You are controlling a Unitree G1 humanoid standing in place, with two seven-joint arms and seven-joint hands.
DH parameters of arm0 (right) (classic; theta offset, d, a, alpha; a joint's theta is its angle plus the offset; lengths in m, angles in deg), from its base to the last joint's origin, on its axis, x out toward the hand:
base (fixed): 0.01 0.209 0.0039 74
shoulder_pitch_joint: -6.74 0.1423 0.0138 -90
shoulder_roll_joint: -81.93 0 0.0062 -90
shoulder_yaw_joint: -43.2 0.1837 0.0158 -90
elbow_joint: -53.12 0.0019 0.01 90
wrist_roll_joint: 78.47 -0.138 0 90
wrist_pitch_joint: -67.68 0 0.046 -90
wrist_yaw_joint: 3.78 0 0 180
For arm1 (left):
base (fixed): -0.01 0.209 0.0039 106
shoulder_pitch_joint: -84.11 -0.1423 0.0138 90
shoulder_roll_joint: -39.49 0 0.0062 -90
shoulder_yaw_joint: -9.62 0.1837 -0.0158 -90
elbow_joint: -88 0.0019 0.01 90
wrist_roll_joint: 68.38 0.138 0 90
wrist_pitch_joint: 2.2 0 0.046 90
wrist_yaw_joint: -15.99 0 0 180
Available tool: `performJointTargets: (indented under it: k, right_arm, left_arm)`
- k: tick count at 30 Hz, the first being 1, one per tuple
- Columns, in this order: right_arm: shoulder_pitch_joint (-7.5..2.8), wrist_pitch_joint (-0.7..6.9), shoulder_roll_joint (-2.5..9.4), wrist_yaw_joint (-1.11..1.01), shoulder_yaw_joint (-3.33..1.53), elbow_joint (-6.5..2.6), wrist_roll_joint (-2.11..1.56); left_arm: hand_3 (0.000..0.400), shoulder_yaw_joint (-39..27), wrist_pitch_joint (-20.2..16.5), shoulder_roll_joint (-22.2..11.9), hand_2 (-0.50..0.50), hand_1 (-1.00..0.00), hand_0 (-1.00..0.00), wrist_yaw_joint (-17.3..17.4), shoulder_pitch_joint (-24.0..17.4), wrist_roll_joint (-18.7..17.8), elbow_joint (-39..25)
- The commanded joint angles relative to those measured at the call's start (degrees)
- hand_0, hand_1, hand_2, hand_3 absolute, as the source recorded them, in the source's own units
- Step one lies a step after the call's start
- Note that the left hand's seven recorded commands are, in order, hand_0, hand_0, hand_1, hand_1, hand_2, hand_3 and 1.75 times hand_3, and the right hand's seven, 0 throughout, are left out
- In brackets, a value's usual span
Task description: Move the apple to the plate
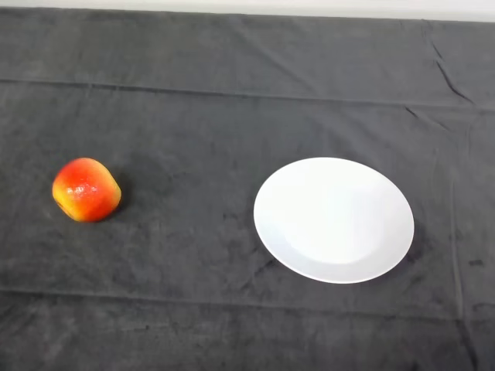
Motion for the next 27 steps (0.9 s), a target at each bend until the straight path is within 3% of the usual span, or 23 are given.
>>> performJointTargets:
  k: [1, 4, 7, 10, 12, 14, 21, 27]
  right_arm:
    - [1.35, -0.95, 1.19, 0.77, -0.09, 3.15, -1.32]
    - [1.35, -0.96, 1.19, 0.77, -0.11, 3.15, -1.35]
    - [1.34, -0.96, 1.18, 0.78, -0.13, 3.14, -1.37]
    - [1.34, -0.96, 1.17, 0.78, -0.15, 3.14, -1.39]
    - [1.34, -0.97, 1.17, 0.78, -0.17, 3.13, -1.41]
    - [1.34, -0.97, 1.17, 0.78, -0.18, 3.13, -1.42]
    - [1.33, -0.98, 1.18, 0.79, -0.22, 3.15, -1.47]
    - [1.32, -0.98, 1.18, 0.8, -0.27, 3.16, -1.51]
  left_arm:
    - [0.0, -0.9, -0.1, 0.4, 0.0, 0.0, 0.0, 0.7, -2.6, 1.7, -2.7]
    - [0.0, -1.5, -0.4, -0.7, 0.0, 0.0, 0.0, 0.8, -4.8, 1.7, -1.8]
    - [0.0, -1.2, -2.2, -1.7, 0.0, 0.0, 0.0, -1.7, -5.3, 2.9, -0.5]
    - [0.0, 0.5, -5.5, -2.7, 0.0, 0.0, 0.0, -4.9, -1.9, 4.8, -0.2]
    - [0.0, 2.0, -6.1, -1.5, 0.0, 0.0, 0.0, -6.9, 1.1, 6.2, -1.1]
    - [0.0, 2.6, -5.4, -1.0, 0.0, 0.0, 0.0, -6.6, 2.1, 6.6, -1.9]
    - [0.0, 1.7, 1.0, -1.9, 0.0, 0.0, 0.0, -0.2, -0.4, 5.7, -4.6]
    - [0.0, 2.3, 5.9, -1.5, 0.0, 0.0, 0.0, 1.1, -1.2, 6.8, -5.3]
